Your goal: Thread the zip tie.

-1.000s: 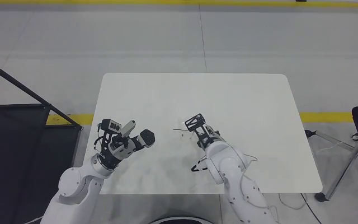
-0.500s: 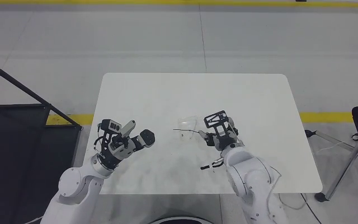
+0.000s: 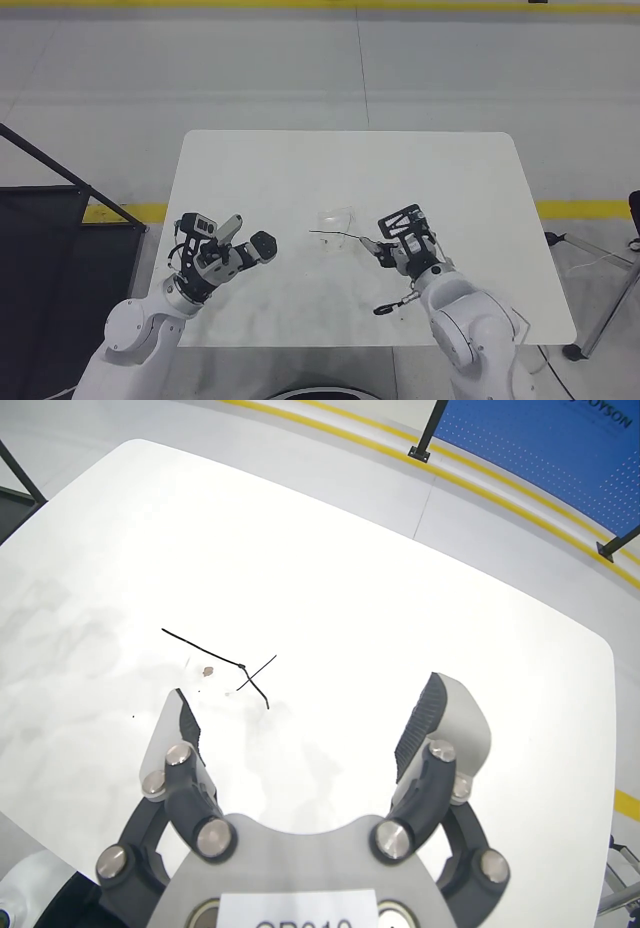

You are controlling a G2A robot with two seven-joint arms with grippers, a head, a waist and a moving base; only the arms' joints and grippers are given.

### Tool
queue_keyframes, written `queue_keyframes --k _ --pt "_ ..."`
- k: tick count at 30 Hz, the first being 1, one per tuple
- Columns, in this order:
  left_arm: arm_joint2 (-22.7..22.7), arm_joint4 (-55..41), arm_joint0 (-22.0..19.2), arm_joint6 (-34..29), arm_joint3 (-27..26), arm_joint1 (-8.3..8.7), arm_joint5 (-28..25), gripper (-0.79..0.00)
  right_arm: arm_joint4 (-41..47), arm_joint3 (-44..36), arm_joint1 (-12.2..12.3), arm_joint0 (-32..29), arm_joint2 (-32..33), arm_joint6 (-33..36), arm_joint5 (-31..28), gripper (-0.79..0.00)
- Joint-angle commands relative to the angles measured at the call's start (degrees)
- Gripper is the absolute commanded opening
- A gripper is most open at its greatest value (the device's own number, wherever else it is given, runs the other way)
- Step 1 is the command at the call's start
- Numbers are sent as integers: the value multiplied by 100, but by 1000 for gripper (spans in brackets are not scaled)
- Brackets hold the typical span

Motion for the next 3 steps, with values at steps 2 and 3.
queue_keyframes --k 2,3 --pt "0 0 0 0 0 0 0 -1 0 0 0 0 0 0 0 -1" --pt "0 0 0 0 0 0 0 -1 0 0 0 0 0 0 0 -1"
